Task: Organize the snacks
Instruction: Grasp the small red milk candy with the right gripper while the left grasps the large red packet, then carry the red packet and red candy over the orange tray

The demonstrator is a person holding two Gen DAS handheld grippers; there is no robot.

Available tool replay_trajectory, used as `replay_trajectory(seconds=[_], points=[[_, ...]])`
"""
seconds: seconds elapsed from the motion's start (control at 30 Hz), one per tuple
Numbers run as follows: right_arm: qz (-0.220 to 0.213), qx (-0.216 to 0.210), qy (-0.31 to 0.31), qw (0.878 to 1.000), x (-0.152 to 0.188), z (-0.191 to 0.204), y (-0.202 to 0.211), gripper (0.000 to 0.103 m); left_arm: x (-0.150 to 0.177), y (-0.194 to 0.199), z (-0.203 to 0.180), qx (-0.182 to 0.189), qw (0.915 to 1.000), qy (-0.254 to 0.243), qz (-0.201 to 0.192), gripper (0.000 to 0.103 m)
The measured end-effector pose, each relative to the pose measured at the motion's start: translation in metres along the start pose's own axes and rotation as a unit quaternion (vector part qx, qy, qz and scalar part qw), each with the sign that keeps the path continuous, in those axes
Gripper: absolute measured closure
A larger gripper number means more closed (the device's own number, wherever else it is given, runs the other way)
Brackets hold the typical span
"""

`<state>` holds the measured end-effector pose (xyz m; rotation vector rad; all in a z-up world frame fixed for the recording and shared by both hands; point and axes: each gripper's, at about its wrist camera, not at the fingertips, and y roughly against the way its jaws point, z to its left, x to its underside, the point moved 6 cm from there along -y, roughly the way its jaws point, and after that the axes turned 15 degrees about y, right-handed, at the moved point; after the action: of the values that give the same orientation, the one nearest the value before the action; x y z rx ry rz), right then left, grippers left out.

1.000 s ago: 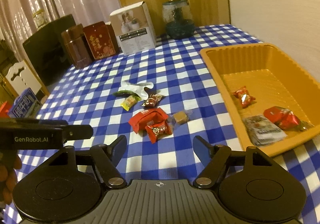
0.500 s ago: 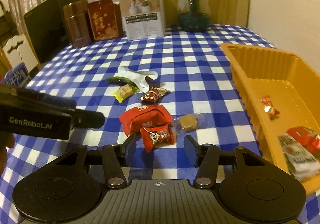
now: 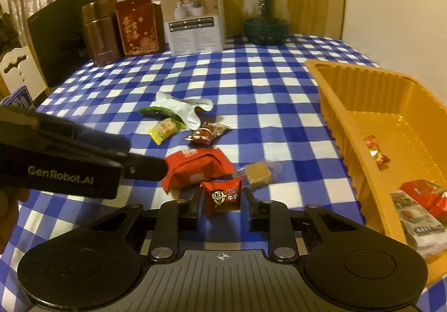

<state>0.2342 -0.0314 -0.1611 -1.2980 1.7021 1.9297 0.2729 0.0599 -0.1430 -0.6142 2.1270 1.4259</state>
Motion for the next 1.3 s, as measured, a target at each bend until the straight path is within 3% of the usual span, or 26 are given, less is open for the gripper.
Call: replay_trajectory(seconds=[0.2, 0.37, 0.5, 0.57, 0.63, 0.83, 0.93, 1.0, 1.1, 1.13, 1.17, 1.3], points=[[0.003, 0.018, -0.003, 1.0, 0.004, -0.006, 0.004, 0.076, -0.003, -0.019, -0.01, 0.013, 0.9996, -0.021, 0.011, 0.049], [-0.002, 0.016, 0.0, 1.0, 0.004, -0.005, 0.004, 0.075, -0.002, -0.026, -0.013, 0.017, 0.9991, -0.033, 0.018, 0.07], [-0.005, 0.012, 0.005, 1.0, 0.003, -0.004, 0.003, 0.074, 0.003, -0.019, -0.014, 0.0, 0.9989, -0.044, 0.018, 0.075], [-0.003, 0.011, 0.006, 1.0, 0.003, -0.004, 0.001, 0.065, 0.007, -0.013, -0.012, -0.017, 0.9989, -0.038, 0.019, 0.076], [-0.002, 0.01, 0.007, 1.0, 0.003, -0.003, -0.001, 0.061, 0.013, -0.007, -0.009, -0.026, 0.9989, -0.031, 0.021, 0.076], [-0.003, 0.009, 0.013, 1.0, 0.002, -0.002, -0.006, 0.06, 0.021, 0.001, -0.002, -0.023, 0.9995, -0.016, 0.017, 0.075], [-0.005, 0.01, 0.016, 1.0, 0.002, -0.003, -0.007, 0.061, 0.02, -0.003, -0.003, -0.028, 0.9993, -0.022, 0.013, 0.062], [-0.006, 0.011, 0.018, 1.0, 0.002, -0.003, -0.008, 0.061, 0.022, -0.008, -0.003, -0.031, 0.999, -0.029, 0.016, 0.062], [-0.007, 0.013, 0.015, 1.0, 0.002, -0.004, -0.008, 0.061, 0.025, -0.011, 0.0, -0.033, 0.9991, -0.02, 0.019, 0.062], [-0.007, 0.013, 0.014, 1.0, 0.001, -0.004, -0.008, 0.063, 0.025, -0.011, 0.0, -0.032, 0.9991, -0.019, 0.019, 0.063], [-0.008, 0.013, 0.016, 1.0, 0.001, -0.004, -0.008, 0.069, 0.025, -0.01, -0.001, -0.032, 0.9991, -0.019, 0.022, 0.07], [-0.014, 0.017, 0.022, 1.0, 0.001, -0.001, -0.005, 0.075, 0.028, -0.006, -0.009, -0.034, 0.9984, -0.034, 0.029, 0.072]])
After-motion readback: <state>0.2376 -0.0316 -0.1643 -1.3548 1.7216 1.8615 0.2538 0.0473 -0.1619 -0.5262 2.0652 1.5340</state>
